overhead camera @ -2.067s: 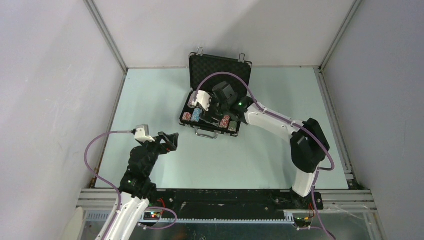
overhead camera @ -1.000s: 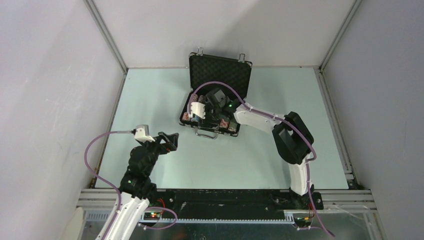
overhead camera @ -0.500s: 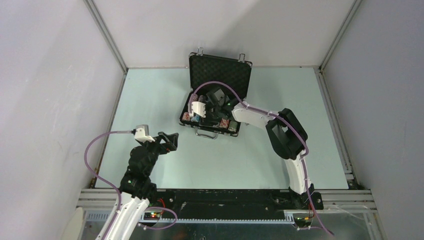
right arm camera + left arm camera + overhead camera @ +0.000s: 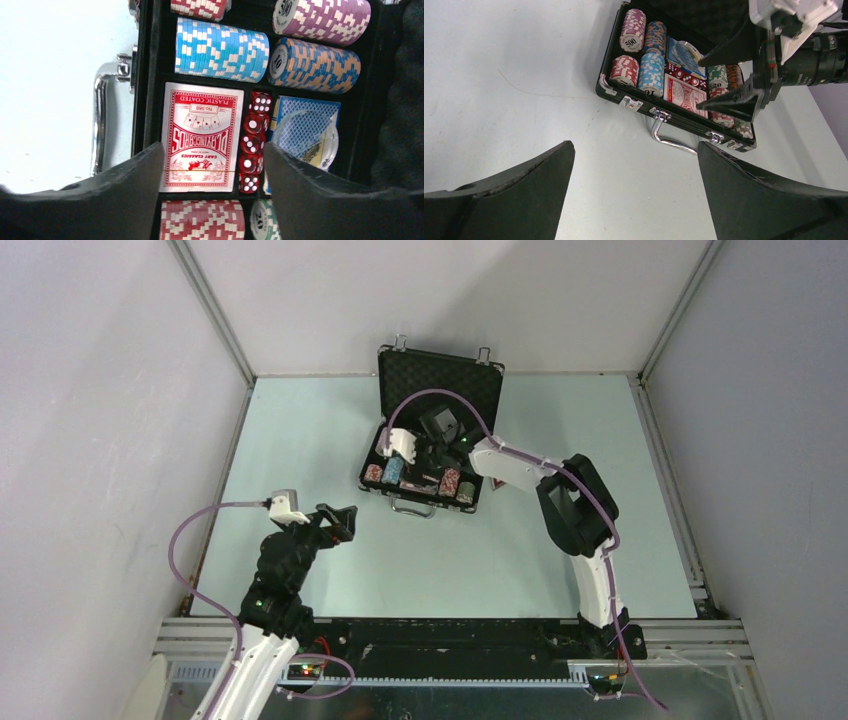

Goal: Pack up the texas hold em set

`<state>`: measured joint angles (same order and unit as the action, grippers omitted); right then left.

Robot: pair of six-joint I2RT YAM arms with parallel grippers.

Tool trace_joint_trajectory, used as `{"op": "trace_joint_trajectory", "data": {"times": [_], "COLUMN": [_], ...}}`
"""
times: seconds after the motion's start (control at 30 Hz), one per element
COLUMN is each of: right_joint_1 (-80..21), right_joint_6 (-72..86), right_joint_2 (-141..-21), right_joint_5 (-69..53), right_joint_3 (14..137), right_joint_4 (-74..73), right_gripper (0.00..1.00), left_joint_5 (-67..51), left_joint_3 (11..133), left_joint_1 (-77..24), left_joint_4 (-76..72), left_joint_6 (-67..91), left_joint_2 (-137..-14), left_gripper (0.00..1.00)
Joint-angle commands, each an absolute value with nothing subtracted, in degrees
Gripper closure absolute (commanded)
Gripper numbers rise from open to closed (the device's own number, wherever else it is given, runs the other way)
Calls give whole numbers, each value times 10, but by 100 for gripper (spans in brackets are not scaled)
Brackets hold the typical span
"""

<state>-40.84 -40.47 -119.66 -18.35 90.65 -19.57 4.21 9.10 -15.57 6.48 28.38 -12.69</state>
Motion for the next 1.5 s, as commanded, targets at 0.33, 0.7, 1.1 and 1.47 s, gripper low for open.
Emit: {"op": "trace_joint_trajectory", "data": {"times": [0.33,0.7,1.1,1.47], "right_joint_1": [-352,-299,-261,-212], "right_joint_6": [-175,36,85,208], "right_joint_2": [-1080,-955,-900,-967], "right_joint_5": [-154,84,131,140], "right_joint_3": [859,741,639,647], "right_joint_4": [-125,-133,-91,-79], "right_gripper": [49,25,0,0], "left_joint_5": [46,44,45,45], "left_joint_3": [88,87,87,87], "left_joint_1": [-152,-152,-152,-152], "left_joint_4": [41,37,37,38], "left_joint_6": [274,274,273,273], "left_joint_2": [-125,-129,-128,-129], "left_gripper": [0,0,0,0]}}
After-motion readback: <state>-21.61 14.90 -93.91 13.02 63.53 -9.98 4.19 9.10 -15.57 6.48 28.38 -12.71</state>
